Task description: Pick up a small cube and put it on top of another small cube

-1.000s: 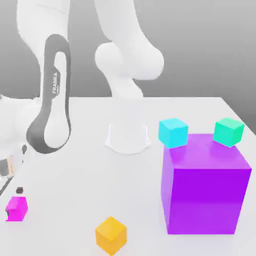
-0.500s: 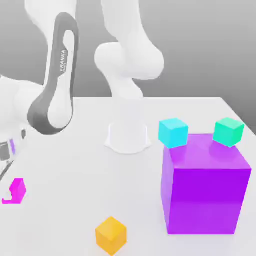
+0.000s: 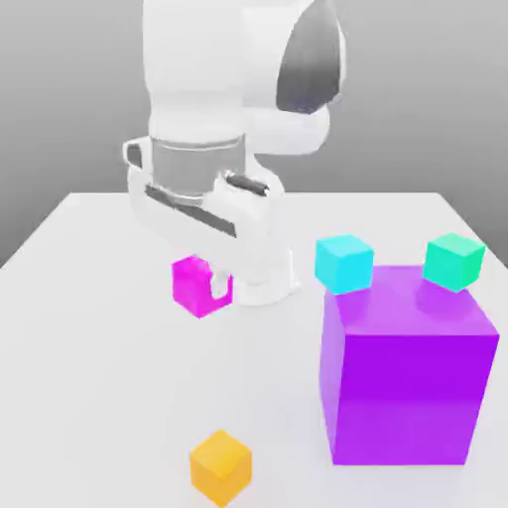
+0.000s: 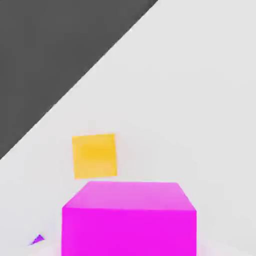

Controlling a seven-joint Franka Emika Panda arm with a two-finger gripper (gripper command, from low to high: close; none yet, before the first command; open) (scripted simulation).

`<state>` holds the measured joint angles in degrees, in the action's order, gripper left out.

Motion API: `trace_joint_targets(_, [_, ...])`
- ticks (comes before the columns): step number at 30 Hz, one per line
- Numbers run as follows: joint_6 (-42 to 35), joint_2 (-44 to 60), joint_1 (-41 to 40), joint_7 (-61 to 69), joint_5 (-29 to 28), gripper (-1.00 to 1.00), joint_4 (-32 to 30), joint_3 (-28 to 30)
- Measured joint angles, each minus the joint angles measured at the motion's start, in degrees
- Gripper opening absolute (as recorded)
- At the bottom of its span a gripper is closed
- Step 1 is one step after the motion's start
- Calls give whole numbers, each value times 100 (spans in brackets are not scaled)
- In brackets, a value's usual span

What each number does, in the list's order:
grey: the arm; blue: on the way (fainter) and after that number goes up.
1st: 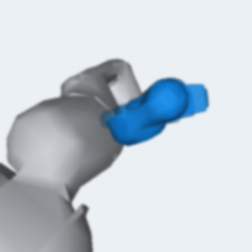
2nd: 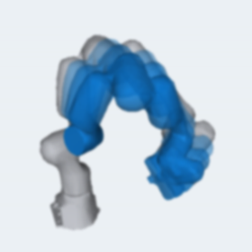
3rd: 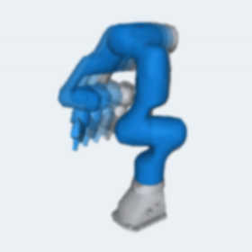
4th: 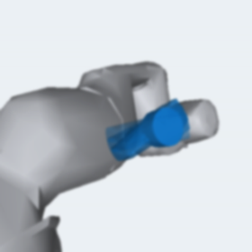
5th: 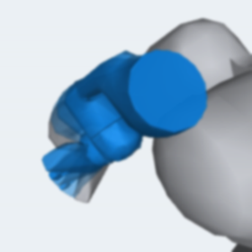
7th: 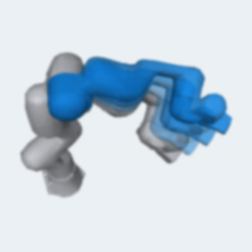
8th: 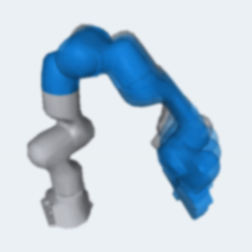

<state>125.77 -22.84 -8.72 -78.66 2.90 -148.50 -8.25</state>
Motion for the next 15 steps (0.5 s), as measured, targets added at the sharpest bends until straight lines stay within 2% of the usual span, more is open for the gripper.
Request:
trace_joint_targets(7, [-1152, -1449, 1163, 966, 515, -100, -263, -374])
trace_joint_targets(9, [-1039, -1540, 1337, 1097, 609, -100, -465, -445])
trace_joint_targets(12, [-404, -1343, 1389, 1151, 707, -100, -902, -557])
trace_joint_targets(13, [-277, -1299, 1388, 1160, 728, 100, -985, -583])
trace_joint_targets(15, [-276, -1299, 1388, 1161, 729, 100, -985, -583])
